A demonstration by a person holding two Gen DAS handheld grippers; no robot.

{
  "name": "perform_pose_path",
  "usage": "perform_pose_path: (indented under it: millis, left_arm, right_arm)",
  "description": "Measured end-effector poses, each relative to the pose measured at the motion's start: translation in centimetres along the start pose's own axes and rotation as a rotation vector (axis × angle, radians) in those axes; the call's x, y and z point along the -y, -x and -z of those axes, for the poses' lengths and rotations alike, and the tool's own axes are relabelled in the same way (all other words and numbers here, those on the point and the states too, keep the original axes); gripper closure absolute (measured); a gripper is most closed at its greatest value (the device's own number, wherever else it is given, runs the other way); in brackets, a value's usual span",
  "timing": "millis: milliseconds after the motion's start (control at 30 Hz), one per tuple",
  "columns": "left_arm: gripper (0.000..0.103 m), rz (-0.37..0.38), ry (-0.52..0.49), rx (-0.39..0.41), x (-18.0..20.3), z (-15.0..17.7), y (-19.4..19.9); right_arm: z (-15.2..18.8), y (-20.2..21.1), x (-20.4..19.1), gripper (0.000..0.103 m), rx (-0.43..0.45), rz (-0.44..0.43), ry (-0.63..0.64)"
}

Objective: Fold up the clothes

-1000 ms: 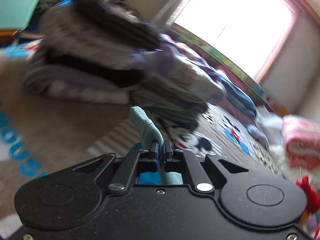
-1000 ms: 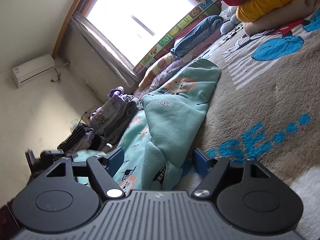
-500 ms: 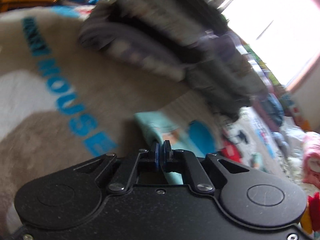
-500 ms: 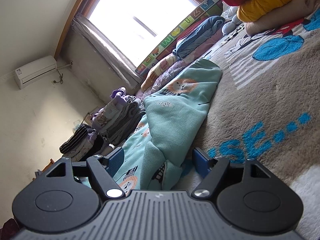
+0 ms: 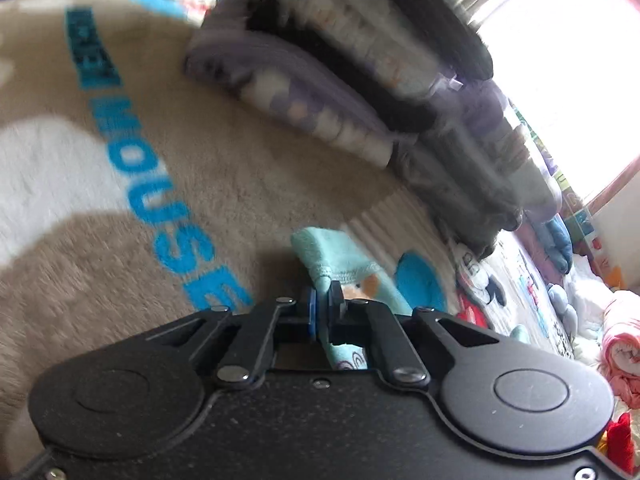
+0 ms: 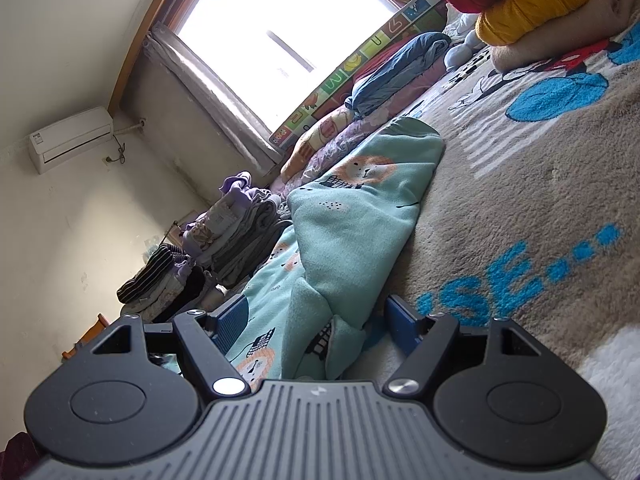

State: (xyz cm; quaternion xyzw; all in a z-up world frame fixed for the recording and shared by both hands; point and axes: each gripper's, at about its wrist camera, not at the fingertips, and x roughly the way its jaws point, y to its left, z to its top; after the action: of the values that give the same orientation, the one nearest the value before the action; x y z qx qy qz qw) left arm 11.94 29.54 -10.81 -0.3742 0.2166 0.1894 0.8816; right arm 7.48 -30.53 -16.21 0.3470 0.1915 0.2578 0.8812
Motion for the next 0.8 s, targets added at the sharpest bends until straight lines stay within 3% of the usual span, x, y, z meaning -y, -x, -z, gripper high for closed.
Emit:
perform_pose_path:
  millis: [167, 200, 233, 300, 400, 467, 567, 633, 700, 767, 800]
  left_arm:
    - [0.082, -0.13, -0.075, -0.006, 0.0, 0.5, -0.7]
    - [0.077, -0.143, -0.09, 0.011, 0.4, 0.4, -0.2]
    - [0.063, -0.169, -0.119, 0.049, 1.1, 0.6, 0.6]
    - [0.059, -0.19, -0.178, 0.124, 2.3, 0.9, 2.5]
    - [0.059, -0.107, -0.246, 0.142, 4.1, 1.8, 4.6]
    - [0.059, -0.011, -0.313, 0.095, 5.9, 3.2, 5.2]
    - [0.059, 0.107, -0.396, -0.043, 8.5, 7.1, 4.9]
    - [0.059, 0.091, -0.548, -0.196, 10.4, 11.6, 4.7]
    - [0.056, -0.021, -0.863, -0.138, 12.5, 16.6, 5.7]
    - [0.06, -0.098, -0.991, -0.065, 14.2, 18.6, 7.1]
    - [0.06, -0.05, -0.964, -0.054, 14.6, 18.5, 8.0]
  right_arm:
    - [0.0, -0.1, 0.0, 0.029, -0.003, 0.003, 0.004]
    - [0.0, -0.1, 0.0, 0.029, -0.003, 0.003, 0.005]
    - [-0.1, -0.1, 0.0, 0.029, -0.004, 0.003, 0.005]
    - [0.0, -0.1, 0.0, 0.029, -0.003, 0.004, 0.007]
    - [-0.1, -0.1, 0.1, 0.029, -0.002, 0.003, 0.007]
    - [-0.1, 0.0, 0.1, 0.029, -0.003, 0.005, 0.009]
    - [-0.1, -0.1, 0.0, 0.029, -0.007, 0.012, 0.016]
    - [-0.1, -0.2, -0.2, 0.029, -0.013, 0.02, 0.023]
    - [-0.1, -0.2, -0.4, 0.029, -0.02, 0.03, 0.035]
    - [0.0, -0.3, -0.6, 0.029, -0.026, 0.043, 0.05]
    - [0.0, -0.3, -0.8, 0.029, -0.029, 0.05, 0.057]
